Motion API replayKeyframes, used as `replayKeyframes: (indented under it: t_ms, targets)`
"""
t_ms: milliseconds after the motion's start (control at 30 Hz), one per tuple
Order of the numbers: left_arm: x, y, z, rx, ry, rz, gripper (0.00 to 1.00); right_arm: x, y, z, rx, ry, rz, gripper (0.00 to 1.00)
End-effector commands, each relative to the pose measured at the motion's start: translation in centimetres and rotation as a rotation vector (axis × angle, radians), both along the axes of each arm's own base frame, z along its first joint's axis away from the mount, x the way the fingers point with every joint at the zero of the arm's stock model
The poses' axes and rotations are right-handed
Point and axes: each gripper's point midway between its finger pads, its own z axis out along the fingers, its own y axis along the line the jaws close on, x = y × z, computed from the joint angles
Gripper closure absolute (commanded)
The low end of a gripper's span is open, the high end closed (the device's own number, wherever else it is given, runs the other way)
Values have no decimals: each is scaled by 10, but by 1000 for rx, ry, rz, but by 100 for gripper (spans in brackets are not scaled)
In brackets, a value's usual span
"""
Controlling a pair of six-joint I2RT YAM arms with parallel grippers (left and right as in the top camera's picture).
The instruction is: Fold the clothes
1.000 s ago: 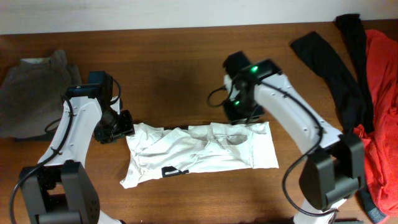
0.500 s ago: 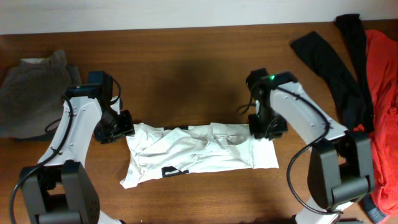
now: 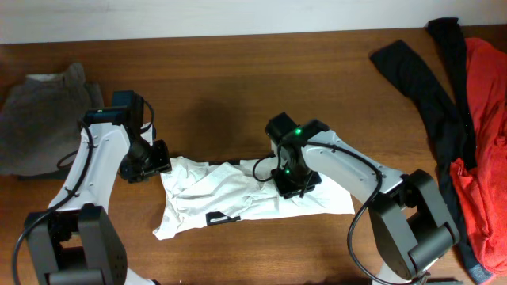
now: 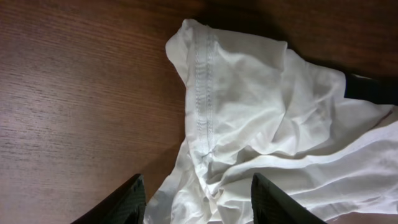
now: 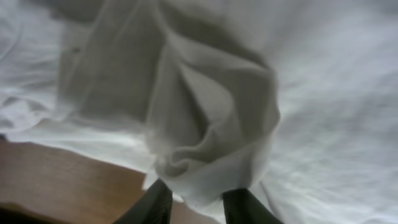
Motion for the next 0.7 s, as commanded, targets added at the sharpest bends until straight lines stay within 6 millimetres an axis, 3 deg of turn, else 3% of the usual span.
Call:
replayKeyframes:
  t_ms: [0, 133, 167, 300, 433, 533, 667]
  targets:
    - [0, -2, 6, -10, -12, 3, 45, -5, 2, 3, 38, 17, 35, 68]
    - [-2, -3, 6, -11, -2, 4, 45, -12, 9, 8, 127, 54, 126, 68]
    - [-3, -3, 6, -11, 2, 4, 41, -14, 10, 10, 148, 62, 148, 68]
    - [-7, -3, 6, -12, 18, 4, 36, -13, 18, 32, 231, 61, 250, 67]
    - [-11, -3, 6, -12, 34, 4, 30, 5, 17, 66, 230, -17, 275, 67]
    - [-14, -3, 6, -13, 47, 4, 28, 28, 6, 92, 184, -104, 202, 67]
    - [-15, -3, 6, -13, 49, 4, 28, 44, -8, 102, 166, -142, 99, 62]
